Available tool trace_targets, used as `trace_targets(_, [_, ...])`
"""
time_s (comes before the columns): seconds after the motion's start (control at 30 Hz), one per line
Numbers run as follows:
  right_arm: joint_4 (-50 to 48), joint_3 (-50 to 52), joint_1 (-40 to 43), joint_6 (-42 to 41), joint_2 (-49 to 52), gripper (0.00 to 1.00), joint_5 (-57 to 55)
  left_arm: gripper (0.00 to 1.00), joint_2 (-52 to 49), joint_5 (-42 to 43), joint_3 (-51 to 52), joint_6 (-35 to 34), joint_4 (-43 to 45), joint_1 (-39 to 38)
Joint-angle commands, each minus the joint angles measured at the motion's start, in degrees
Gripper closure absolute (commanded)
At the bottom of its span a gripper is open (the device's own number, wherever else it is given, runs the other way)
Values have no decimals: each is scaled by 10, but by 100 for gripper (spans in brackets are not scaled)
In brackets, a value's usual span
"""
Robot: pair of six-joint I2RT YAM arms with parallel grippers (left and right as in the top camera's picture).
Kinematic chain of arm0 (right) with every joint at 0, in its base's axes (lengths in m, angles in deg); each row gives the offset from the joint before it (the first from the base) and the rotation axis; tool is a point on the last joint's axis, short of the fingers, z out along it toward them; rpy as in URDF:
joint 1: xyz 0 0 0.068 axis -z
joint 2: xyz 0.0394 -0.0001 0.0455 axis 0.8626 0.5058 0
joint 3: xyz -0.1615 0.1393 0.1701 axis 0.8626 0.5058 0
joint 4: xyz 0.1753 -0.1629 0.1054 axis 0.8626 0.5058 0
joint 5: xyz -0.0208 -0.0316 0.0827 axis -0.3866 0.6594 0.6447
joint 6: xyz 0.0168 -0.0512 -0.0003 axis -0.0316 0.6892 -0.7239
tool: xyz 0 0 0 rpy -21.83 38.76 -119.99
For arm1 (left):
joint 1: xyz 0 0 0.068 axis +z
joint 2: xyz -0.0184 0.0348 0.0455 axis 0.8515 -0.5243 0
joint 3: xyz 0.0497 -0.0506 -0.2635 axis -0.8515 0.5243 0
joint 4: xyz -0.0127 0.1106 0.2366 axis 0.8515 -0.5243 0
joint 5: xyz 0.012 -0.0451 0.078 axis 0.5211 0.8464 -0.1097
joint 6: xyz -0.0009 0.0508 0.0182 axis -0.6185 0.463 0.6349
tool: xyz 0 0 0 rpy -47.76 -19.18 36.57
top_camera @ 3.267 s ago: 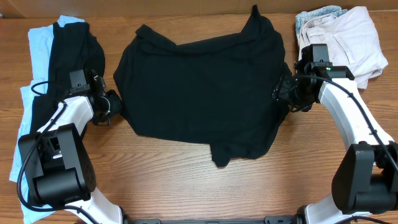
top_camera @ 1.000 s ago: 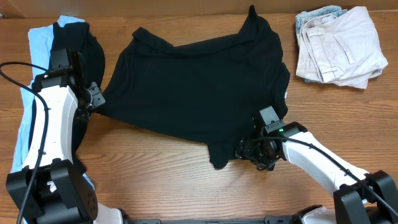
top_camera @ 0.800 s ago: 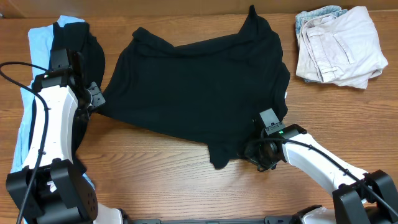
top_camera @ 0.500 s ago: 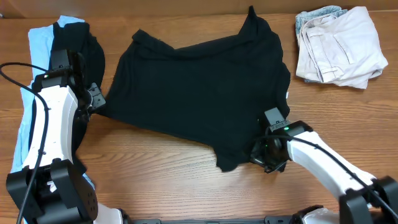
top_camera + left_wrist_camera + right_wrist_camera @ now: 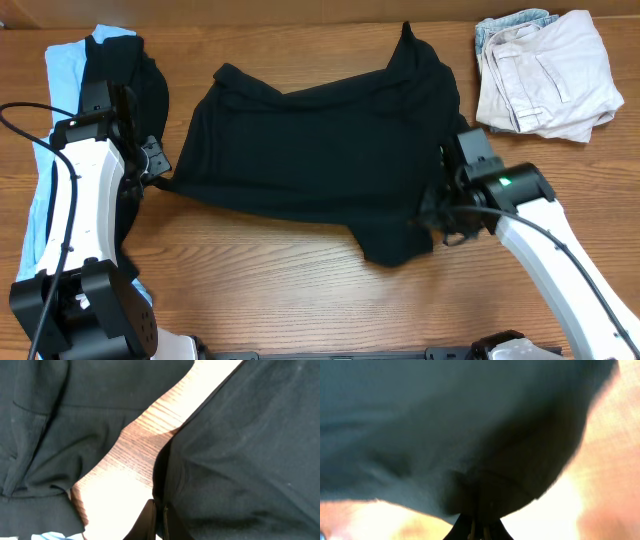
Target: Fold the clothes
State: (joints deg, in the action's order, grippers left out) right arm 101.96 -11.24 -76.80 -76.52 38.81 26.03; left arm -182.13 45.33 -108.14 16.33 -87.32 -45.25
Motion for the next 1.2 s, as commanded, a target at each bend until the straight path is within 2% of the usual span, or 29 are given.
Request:
trace_targets(0.0, [-51, -11, 10, 32, 59, 96, -11, 96, 14, 5, -7, 1, 13, -2])
trace_targets(0.17, [-142, -11, 36, 41, 137, 96, -12, 96, 7, 5, -7, 1, 33, -16])
trace_targets(0.2, [-154, -11, 46, 41, 144, 92, -12, 96, 6, 5, -7, 1, 39, -17])
trace_targets(0.33, [-137, -22, 86, 76, 138, 48, 29, 96, 6, 5, -7, 1, 55, -22])
trace_targets(0.37, [-116, -29, 94, 84, 134, 46, 46, 96, 6, 6, -7, 1, 57, -24])
trace_targets(0.5, [-31, -40, 99, 101, 110, 44, 74, 96, 6, 5, -7, 2, 56, -27])
trace_targets(0.63, [-10, -16, 66, 99, 105, 44, 74, 96, 6, 5, -7, 2, 58, -27])
trace_targets(0.87, [-123, 84, -1, 42, 105, 44, 66, 96, 6, 0, -7, 3, 58, -27])
trace_targets(1.17, [-204, 150, -11, -25, 106, 44, -24, 96, 6, 1, -7, 3, 59, -27])
